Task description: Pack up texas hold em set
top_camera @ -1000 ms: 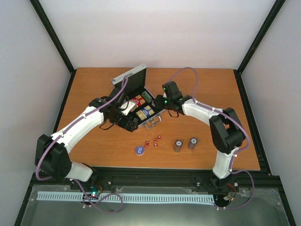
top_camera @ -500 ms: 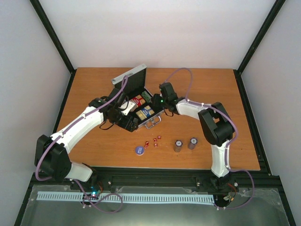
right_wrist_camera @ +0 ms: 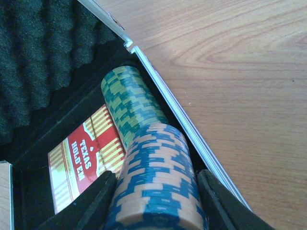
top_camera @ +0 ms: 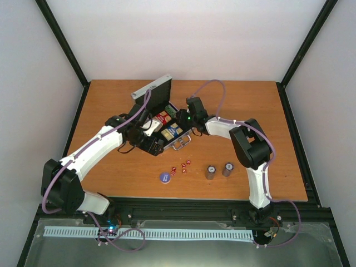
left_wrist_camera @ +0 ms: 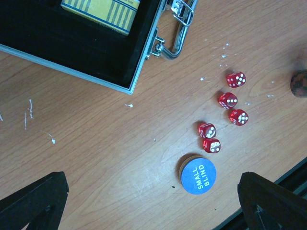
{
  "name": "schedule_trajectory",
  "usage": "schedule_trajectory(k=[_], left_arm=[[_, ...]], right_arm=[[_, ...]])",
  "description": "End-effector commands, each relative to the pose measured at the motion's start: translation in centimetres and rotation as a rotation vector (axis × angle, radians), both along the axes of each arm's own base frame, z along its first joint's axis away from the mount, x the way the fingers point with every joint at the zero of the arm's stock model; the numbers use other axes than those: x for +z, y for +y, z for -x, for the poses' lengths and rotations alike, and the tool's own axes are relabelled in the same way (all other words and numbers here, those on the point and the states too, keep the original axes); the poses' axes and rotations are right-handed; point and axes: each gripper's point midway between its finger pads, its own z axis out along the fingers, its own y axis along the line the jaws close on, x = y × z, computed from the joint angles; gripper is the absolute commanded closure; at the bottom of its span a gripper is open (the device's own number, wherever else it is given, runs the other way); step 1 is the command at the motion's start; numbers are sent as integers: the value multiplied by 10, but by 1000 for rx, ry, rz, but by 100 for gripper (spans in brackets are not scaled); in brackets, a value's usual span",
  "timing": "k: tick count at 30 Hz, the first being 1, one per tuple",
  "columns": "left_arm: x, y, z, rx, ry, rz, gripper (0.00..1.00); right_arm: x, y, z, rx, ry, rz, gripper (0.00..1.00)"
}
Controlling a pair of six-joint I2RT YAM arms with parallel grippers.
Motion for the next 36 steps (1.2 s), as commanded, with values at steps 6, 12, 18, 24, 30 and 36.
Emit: schedule_trajectory(k=[6, 12, 18, 24, 30, 36], left_arm=[[-2, -4, -7, 4, 14, 10, 0], [0, -5, -9, 1, 11, 10, 0], [2, -6, -8, 8, 14, 21, 0], [5, -7, -7, 11, 20, 32, 0], [8, -5, -7, 56, 23, 37, 0], [3, 0, 3, 189, 104, 48, 0]], right_arm=[[-1, -3, -6, -18, -29, 42, 44], [7, -6, -6, -18, -41, 61, 29], [37, -9, 8, 7, -38, 120, 23], [48, -42, 46, 11, 50, 267, 1], [22, -84, 127, 149, 263, 552, 4], [13, -112, 219, 236, 370, 656, 8]])
